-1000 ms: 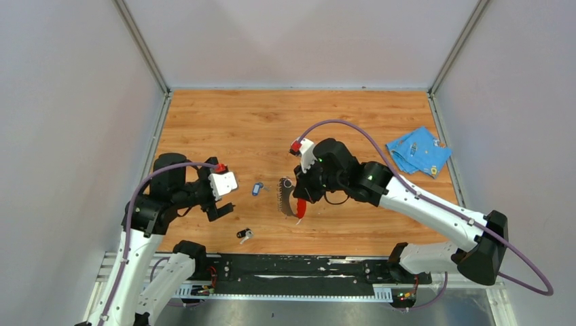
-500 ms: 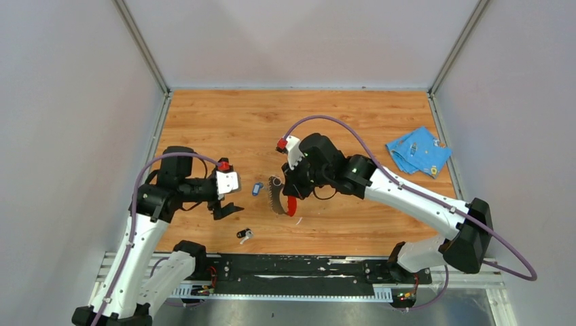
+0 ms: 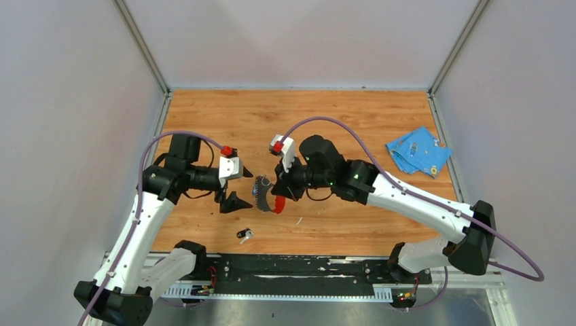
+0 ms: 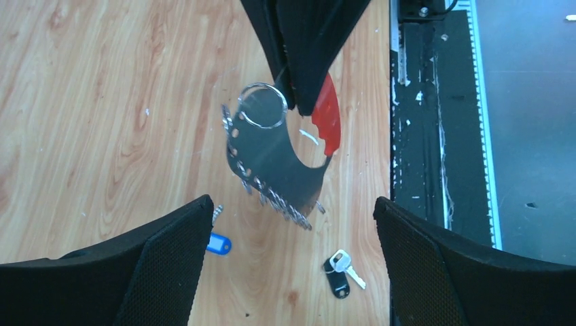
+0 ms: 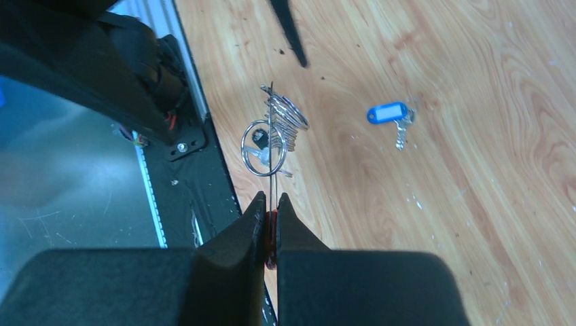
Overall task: Put the keys on the keyring
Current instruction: Adjust the keyring.
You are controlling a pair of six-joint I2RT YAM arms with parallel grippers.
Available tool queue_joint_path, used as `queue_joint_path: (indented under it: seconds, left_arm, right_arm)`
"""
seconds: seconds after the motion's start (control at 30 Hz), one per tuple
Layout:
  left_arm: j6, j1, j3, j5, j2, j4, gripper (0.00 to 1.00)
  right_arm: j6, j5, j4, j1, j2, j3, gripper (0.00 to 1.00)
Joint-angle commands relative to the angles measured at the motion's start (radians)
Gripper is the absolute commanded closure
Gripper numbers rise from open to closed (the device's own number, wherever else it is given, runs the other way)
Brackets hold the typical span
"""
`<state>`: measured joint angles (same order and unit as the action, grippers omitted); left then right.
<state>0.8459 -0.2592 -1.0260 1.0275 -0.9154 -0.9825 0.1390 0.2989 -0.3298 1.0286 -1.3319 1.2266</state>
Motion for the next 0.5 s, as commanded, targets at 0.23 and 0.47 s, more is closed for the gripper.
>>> queue_joint_path:
  seconds: [0.23, 0.47]
  left_arm:
    - [-0.053, -0.008, -0.032, 0.064, -0.034, 0.001, 0.3]
    - [-0.085, -0.008, -0.018, 0.105, -0.028, 0.0, 0.78]
  right_arm:
    - [-0.08, 0.016, 0.114, 0.097, 0.04, -0.004, 1.0]
    - [-0.086, 0.002, 0.137, 0.118, 0.049, -0.006, 1.0]
